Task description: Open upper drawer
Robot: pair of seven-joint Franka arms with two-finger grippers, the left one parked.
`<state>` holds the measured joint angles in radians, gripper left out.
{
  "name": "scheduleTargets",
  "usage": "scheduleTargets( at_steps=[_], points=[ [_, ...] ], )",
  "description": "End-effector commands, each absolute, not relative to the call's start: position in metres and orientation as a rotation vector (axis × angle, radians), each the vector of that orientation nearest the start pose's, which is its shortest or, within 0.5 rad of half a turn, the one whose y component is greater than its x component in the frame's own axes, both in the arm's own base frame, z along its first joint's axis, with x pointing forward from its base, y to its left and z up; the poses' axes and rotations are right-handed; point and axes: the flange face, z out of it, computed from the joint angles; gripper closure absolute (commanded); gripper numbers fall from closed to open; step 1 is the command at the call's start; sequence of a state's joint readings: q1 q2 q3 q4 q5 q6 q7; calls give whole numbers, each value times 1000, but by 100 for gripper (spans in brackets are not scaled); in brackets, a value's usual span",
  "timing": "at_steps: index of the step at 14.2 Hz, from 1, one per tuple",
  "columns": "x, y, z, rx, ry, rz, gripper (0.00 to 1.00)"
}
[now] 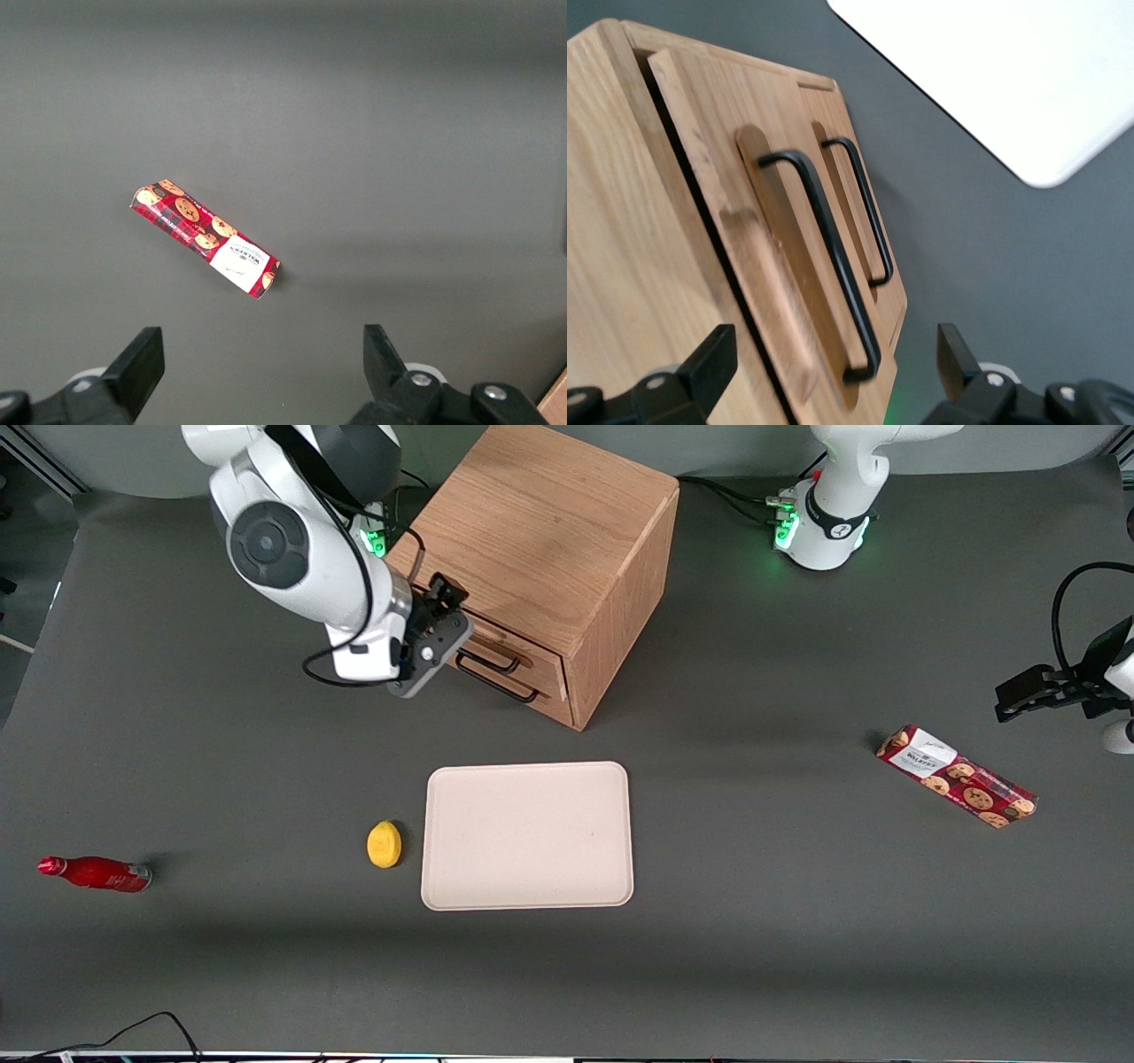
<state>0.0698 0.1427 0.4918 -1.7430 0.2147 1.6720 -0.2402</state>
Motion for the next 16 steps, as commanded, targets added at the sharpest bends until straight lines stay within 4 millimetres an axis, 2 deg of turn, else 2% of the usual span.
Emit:
scheduleTargets(
  at_steps=[1,7,16],
  points=[
    [499,307,473,-2602,-1121,331,0],
    [496,300,429,-2583,-1152,350,0],
    [487,302,406,-2555,-1075,345,0]
  ],
)
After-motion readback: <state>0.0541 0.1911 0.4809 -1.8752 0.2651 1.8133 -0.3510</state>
